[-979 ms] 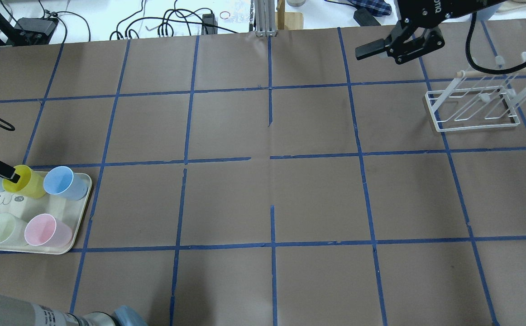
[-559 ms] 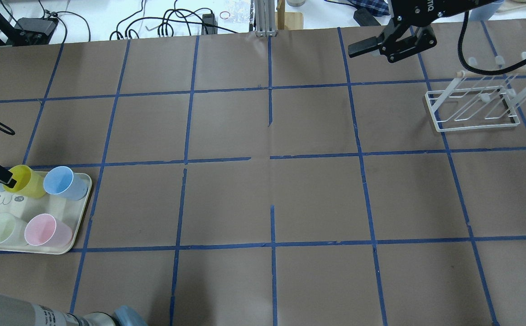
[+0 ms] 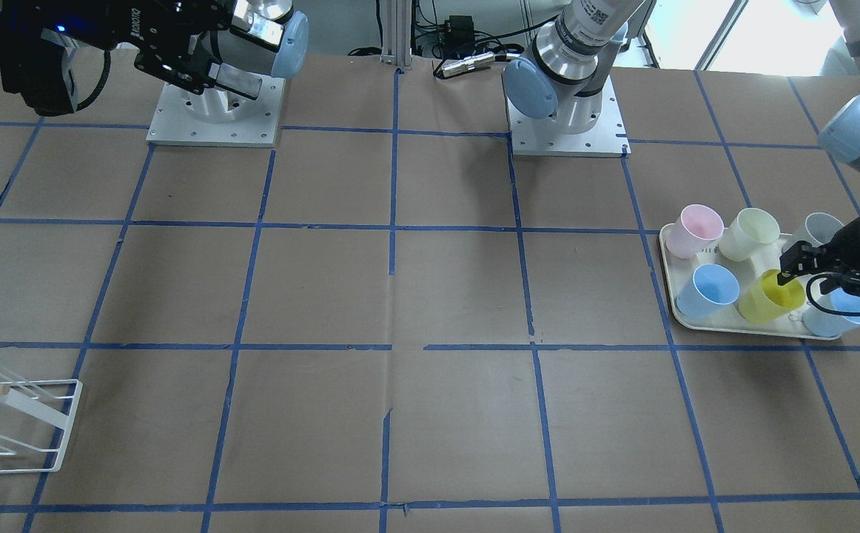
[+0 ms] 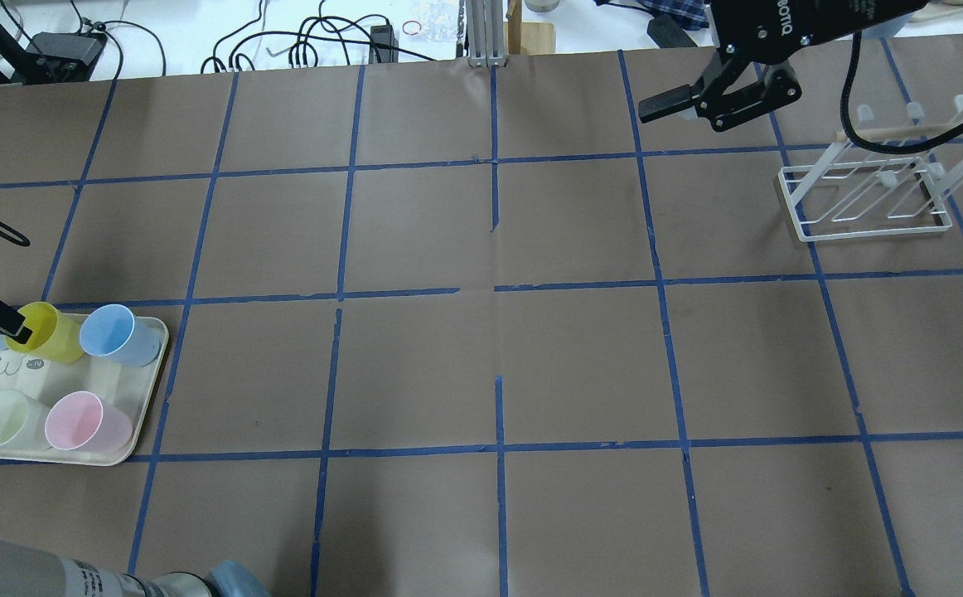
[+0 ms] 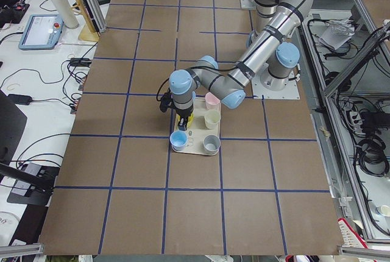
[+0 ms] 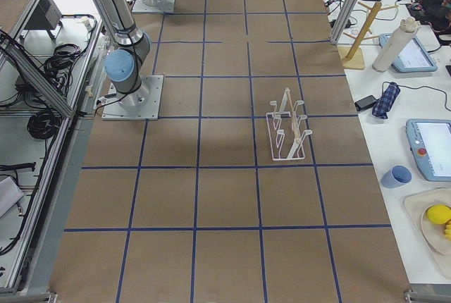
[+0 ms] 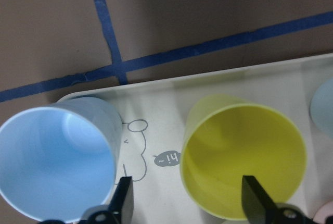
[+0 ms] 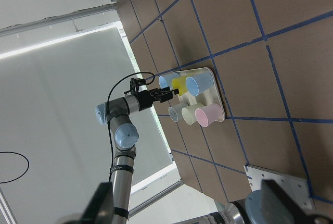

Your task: Transfer IKEA cup to right arm and place on rack

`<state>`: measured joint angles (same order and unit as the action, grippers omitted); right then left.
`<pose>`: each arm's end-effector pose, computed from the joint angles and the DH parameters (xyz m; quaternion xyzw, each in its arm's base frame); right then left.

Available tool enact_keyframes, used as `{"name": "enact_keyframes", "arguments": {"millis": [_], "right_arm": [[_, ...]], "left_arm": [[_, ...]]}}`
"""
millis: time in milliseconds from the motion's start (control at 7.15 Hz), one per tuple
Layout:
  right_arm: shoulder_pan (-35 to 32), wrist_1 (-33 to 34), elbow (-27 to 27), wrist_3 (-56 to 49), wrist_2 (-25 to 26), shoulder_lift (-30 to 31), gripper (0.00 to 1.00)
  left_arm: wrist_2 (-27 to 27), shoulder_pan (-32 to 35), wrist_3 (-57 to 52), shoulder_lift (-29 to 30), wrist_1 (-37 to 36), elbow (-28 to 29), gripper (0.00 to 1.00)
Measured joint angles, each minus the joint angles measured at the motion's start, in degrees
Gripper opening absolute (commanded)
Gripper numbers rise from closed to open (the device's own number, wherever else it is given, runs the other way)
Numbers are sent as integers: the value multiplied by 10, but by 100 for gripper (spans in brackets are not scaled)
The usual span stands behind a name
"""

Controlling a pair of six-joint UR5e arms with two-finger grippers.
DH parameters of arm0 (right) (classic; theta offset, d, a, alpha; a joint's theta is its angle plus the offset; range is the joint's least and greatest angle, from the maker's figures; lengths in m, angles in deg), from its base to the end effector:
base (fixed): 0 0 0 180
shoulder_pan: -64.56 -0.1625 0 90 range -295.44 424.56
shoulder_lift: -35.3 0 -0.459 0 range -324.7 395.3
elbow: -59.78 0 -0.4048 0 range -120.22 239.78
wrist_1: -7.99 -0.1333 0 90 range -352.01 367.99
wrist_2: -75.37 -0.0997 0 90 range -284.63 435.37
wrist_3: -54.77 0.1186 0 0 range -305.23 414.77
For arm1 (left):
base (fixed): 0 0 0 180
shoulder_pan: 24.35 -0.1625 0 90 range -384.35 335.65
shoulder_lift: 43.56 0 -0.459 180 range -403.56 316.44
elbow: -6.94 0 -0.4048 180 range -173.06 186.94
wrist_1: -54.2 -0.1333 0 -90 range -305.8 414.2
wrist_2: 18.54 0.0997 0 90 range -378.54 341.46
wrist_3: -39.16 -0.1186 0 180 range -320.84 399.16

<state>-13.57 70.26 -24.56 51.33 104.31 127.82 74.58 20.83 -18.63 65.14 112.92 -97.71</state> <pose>0.1384 -0.4943 0.5912 0.1484 0.8402 0.0783 0.5156 0.3193 -0.5013 0.2528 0.1134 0.9930 0.0325 0.0029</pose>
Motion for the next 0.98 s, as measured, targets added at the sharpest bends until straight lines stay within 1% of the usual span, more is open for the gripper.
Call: {"name": "enact_keyframes", "arguments": {"millis": [140, 280, 420, 559, 979], "right_arm": [[-4, 1, -2, -6, 0, 0, 100], [-15, 3, -4, -23, 0, -1, 100], [-28, 5, -5, -50, 0, -3, 100], [-36, 6, -7, -77, -8, -5, 100], [-40, 7, -8, -109, -63, -5, 100]], "left_arm": [[-1, 0, -1, 3, 0, -1, 53], [-1, 0, 0, 4, 0, 0, 16], [-1, 0, 0, 5, 0, 0, 0], [-2, 0, 1, 5, 1, 0, 0], [-13, -2, 2, 3, 3, 2, 0]]}}
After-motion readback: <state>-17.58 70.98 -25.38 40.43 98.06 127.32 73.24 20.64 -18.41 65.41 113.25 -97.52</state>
